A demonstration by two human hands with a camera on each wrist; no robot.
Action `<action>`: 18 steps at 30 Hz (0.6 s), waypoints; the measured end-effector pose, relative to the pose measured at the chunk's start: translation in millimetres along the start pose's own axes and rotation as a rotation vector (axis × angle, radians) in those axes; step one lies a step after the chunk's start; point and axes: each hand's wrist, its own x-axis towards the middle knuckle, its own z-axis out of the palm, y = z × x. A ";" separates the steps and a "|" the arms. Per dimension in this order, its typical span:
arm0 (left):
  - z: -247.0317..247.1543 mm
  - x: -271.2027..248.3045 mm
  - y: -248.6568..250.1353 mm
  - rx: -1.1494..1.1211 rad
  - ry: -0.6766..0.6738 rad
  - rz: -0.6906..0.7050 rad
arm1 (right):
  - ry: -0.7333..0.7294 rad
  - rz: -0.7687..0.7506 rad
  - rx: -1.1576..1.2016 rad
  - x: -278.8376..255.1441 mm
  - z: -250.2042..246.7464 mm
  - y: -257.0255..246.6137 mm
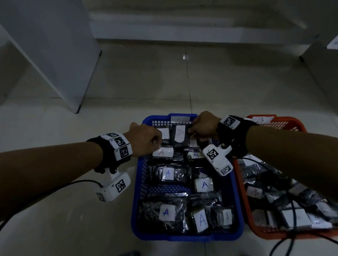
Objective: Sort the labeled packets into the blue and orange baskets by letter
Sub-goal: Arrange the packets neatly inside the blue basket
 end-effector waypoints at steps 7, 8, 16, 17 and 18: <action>3.6 -5.2 3.6 0.076 0.005 0.062 | 0.212 -0.118 0.004 -13.8 10.7 -4.1; 3.2 -7.1 4.0 0.107 -0.012 0.087 | 0.237 -0.136 0.014 -15.2 11.6 -3.9; 5.0 -10.1 6.8 0.172 -0.055 0.118 | 0.136 -0.217 -0.111 -23.1 12.1 -3.1; 4.3 -10.1 7.6 0.179 -0.058 0.119 | 0.138 -0.226 -0.110 -24.2 10.6 -3.3; 3.4 -10.0 8.1 0.186 -0.060 0.120 | 0.144 -0.236 -0.105 -25.5 7.8 -3.1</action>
